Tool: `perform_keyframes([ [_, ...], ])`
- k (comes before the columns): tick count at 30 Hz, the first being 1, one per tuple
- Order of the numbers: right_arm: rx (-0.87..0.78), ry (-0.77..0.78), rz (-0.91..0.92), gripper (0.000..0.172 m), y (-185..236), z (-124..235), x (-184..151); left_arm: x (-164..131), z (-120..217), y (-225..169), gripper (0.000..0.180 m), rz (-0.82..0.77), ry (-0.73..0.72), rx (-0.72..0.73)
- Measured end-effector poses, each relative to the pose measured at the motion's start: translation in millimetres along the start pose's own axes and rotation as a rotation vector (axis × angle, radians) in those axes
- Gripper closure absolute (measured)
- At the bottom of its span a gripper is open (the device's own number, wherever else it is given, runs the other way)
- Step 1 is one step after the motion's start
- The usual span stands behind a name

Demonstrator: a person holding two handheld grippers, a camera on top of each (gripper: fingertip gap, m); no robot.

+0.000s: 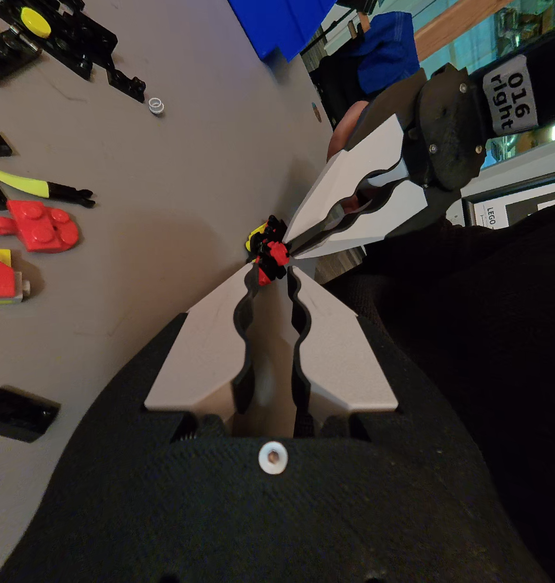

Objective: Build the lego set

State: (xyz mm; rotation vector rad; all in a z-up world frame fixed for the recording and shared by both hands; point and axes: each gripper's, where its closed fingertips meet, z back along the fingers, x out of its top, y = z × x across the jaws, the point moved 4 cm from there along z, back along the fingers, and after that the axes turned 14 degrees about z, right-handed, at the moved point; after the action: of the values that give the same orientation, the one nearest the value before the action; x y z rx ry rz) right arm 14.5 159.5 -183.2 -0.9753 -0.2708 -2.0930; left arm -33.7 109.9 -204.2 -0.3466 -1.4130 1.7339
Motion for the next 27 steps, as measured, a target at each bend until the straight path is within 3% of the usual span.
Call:
perform_keyframes([
  [27,-0.010,0.037,-0.016,0.168,-0.2,-0.1,0.7,0.2,-0.2,0.3,0.165,0.002,0.001,-0.001],
])
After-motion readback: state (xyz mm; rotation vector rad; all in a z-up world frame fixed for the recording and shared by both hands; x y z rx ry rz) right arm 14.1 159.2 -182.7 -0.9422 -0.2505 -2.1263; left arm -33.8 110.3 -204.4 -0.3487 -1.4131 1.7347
